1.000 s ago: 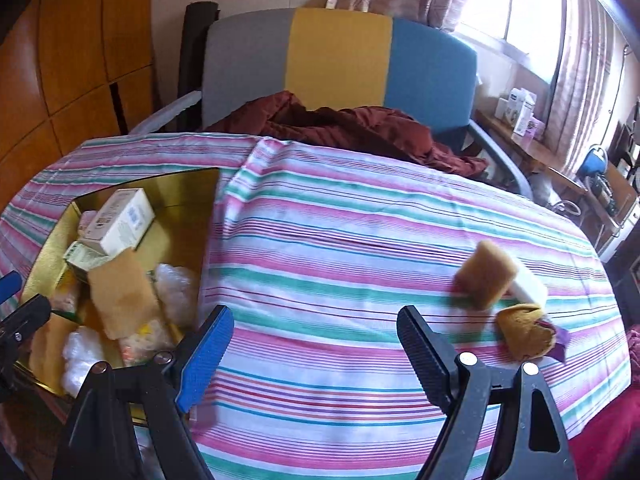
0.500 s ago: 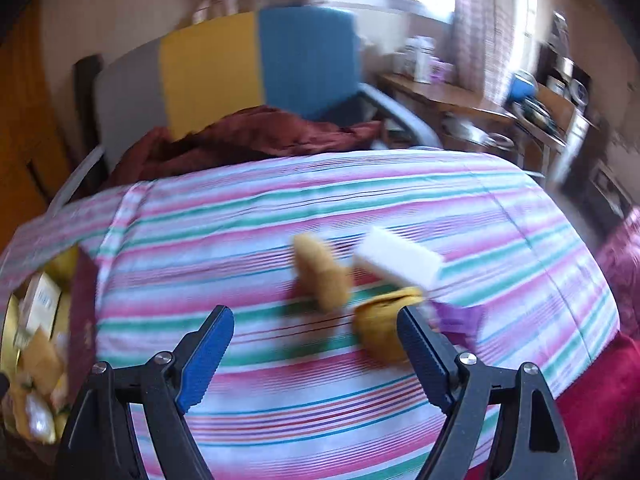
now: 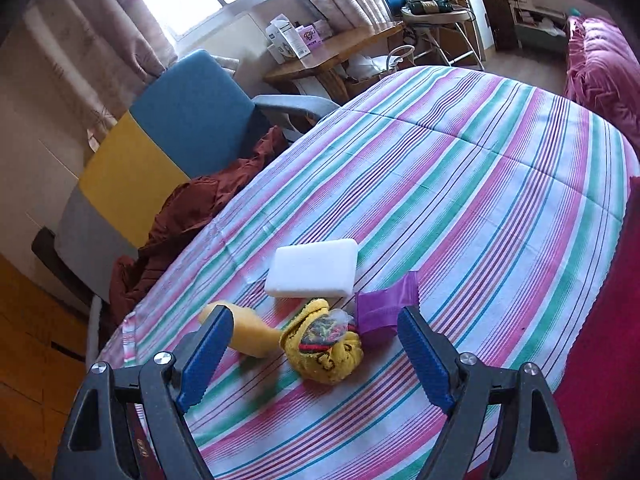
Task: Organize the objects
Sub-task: 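Move both tools back over the remaining items on the sheet, then grasp the small yellow sponge with the left tool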
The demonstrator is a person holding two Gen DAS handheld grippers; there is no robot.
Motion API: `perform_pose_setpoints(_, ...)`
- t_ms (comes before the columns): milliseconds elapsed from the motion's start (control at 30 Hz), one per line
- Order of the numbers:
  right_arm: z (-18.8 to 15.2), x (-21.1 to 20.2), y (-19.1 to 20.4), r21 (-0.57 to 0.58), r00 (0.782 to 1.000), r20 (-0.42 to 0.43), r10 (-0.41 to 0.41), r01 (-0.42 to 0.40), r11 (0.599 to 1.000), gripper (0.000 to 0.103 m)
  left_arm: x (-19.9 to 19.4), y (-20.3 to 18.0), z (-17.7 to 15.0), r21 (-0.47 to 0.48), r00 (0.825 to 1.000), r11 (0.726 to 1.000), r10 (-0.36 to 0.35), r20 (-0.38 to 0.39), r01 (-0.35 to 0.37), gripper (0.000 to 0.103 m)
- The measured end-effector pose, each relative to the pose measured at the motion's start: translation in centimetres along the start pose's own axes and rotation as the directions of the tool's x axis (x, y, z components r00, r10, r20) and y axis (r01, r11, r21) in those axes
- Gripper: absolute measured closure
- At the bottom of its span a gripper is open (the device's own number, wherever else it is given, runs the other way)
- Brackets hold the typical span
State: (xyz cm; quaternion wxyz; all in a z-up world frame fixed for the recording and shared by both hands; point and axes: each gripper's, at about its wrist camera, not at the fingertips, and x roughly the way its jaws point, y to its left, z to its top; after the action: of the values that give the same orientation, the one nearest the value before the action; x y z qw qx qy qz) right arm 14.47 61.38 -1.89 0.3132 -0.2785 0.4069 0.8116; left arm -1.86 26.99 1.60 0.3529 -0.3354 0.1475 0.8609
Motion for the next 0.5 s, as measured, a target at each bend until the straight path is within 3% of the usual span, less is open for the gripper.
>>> perform_pose_setpoints(200,0.8,0.3,-1.9,0.099,0.997,-0.003,0.074,-0.073,0.992,0.017,4.2,-4.1,2.4,0.074,0.996,0.994,-0.071,-0.058,0.075,0.018)
perform_pose_setpoints(500,1.1,1.0,-2.4,0.142,0.990,-0.018,0.137,-0.133,0.981,0.017,9.6,-11.1,4.5,0.193,0.970,0.954,-0.207,-0.124,0.228,0.013)
